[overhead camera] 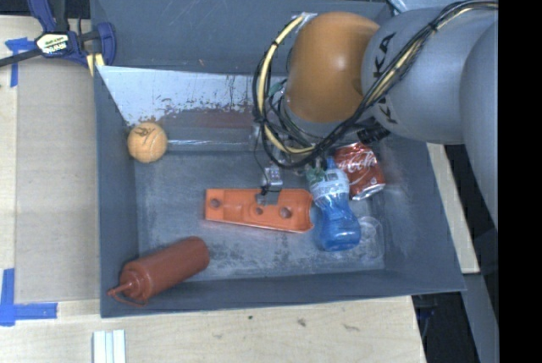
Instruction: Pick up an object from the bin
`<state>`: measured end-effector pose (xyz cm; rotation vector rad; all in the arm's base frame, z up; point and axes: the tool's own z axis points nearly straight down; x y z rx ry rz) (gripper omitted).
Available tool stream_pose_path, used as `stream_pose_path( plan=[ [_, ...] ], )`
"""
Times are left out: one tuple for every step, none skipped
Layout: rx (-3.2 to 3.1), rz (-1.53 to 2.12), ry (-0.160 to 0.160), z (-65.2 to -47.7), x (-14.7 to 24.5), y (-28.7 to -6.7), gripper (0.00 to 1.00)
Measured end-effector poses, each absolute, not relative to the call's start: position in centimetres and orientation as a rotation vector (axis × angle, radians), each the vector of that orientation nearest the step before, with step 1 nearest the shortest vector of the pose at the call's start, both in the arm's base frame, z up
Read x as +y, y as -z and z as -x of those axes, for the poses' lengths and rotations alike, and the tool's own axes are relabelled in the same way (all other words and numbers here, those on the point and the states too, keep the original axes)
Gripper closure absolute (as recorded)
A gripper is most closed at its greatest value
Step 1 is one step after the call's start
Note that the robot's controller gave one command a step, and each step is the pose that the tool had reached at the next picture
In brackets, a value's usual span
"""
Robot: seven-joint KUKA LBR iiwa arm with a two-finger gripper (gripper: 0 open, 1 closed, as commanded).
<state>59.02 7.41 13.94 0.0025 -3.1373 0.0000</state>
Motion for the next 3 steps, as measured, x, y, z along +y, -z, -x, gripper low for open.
stream_pose_path(
  plan=[
    [-3.145,0.001,0.001,-59.2,7.4,-14.4,0.0],
    [-3.138,0.1,0.001,-56.1,3.4,-7.1,0.0],
    [-3.12,0.412,0.003,-54.4,3.9,-7.3,1.0]
  ],
)
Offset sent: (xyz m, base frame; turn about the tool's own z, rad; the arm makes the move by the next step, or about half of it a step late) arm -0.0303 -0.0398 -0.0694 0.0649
